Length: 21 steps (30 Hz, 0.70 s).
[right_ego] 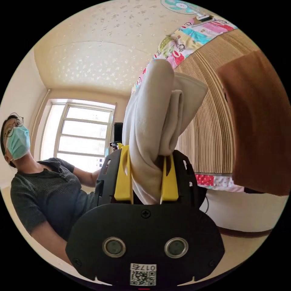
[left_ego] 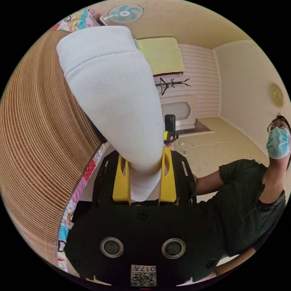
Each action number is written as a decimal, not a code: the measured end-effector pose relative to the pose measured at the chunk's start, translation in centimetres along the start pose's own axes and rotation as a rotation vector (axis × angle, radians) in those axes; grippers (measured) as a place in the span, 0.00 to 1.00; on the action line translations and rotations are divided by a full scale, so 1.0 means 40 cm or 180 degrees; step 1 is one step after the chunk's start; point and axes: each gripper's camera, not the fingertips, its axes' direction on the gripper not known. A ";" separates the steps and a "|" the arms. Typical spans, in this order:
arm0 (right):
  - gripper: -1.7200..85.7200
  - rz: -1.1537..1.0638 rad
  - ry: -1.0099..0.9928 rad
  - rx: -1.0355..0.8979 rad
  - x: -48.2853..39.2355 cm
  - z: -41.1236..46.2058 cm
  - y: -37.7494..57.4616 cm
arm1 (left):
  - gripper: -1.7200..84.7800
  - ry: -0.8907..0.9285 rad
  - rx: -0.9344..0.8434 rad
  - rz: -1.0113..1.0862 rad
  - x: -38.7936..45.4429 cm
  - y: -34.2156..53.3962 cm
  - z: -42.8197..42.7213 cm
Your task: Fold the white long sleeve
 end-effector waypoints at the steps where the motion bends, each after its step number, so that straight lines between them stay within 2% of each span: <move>1: 0.18 0.0012 0.0306 0.0100 0.000 -0.061 -0.015 | 0.20 0.0003 -0.0050 0.0013 0.008 -0.048 0.037; 3: 0.19 0.0185 0.0933 0.0301 0.027 -0.128 -0.038 | 0.21 -0.0142 -0.0321 -0.0152 0.000 -0.210 0.174; 7: 0.14 0.1380 0.2648 0.0838 0.098 -0.175 -0.053 | 0.21 -0.0832 -0.0930 -0.0445 -0.043 -0.307 0.298; 9: 0.09 0.1141 0.2876 0.1155 0.048 -0.109 -0.044 | 0.21 -0.1216 -0.1055 -0.0555 -0.058 -0.265 0.291; 11: 0.05 0.0861 0.2889 0.1312 0.016 0.006 -0.038 | 0.20 -0.1312 -0.1018 -0.0811 -0.090 -0.186 0.247; 14: 0.04 0.0779 0.2817 0.0730 0.100 0.258 -0.088 | 0.18 -0.1209 -0.0688 -0.1733 -0.188 0.041 0.092; 16: 0.03 0.0835 0.3129 0.0054 0.272 0.461 -0.142 | 0.17 -0.1129 -0.0283 -0.2454 -0.230 0.234 -0.043; 17: 0.03 0.0757 0.3263 -0.0043 0.307 0.504 -0.148 | 0.16 -0.1183 0.0008 -0.2971 -0.230 0.383 -0.142; 18: 0.03 0.0633 0.3501 -0.0159 0.351 0.569 -0.160 | 0.15 -0.1302 0.0298 -0.3497 -0.197 0.537 -0.239; 19: 0.02 0.0570 0.3716 -0.0280 0.367 0.616 -0.180 | 0.14 -0.1371 0.0458 -0.3756 -0.168 0.612 -0.283; 21: 0.02 0.0519 0.3923 -0.0448 0.367 0.668 -0.215 | 0.14 -0.1522 0.1270 -0.4557 -0.002 0.873 -0.409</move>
